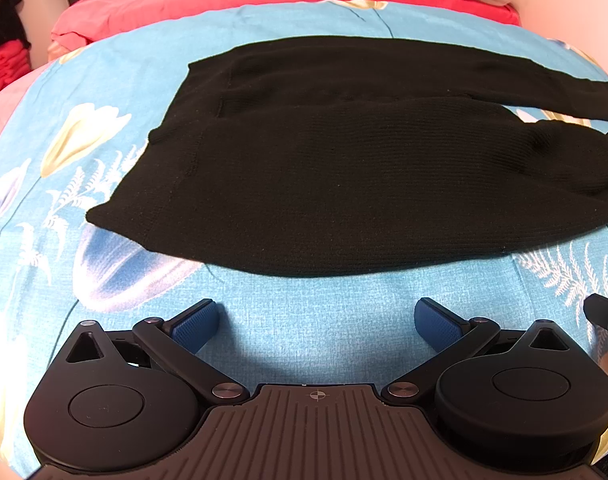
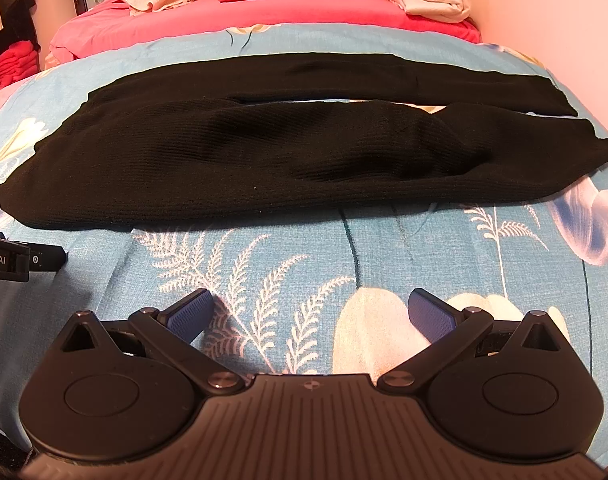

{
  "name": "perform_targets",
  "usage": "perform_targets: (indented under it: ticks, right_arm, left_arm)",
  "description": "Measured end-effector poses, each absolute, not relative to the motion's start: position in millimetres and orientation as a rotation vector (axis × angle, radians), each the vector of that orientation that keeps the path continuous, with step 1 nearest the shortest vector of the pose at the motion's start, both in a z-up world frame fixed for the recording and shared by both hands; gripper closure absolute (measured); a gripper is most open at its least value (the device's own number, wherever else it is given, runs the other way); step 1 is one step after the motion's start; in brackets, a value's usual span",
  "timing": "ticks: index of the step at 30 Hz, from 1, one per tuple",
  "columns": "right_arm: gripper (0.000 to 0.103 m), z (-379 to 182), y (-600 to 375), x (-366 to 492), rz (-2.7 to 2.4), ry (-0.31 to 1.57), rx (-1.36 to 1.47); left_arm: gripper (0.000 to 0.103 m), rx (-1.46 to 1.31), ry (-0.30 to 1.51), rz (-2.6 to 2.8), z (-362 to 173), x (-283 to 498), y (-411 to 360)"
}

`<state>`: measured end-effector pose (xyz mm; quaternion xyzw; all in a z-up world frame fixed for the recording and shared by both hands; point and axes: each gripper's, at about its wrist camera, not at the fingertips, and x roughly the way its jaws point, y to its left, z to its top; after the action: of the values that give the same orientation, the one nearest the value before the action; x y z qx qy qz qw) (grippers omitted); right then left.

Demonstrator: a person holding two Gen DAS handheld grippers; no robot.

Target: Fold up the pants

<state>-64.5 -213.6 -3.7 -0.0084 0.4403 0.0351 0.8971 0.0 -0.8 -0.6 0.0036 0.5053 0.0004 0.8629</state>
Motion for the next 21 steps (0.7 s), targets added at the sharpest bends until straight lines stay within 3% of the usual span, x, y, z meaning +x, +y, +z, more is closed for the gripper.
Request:
perform_targets:
  ticks: [21]
  right_arm:
    - [0.000,-5.6,-208.4,-61.2,0.077,0.921,-0.028]
  left_arm:
    - [0.000,0.008,1.057,0.002,0.2,-1.1,-0.4]
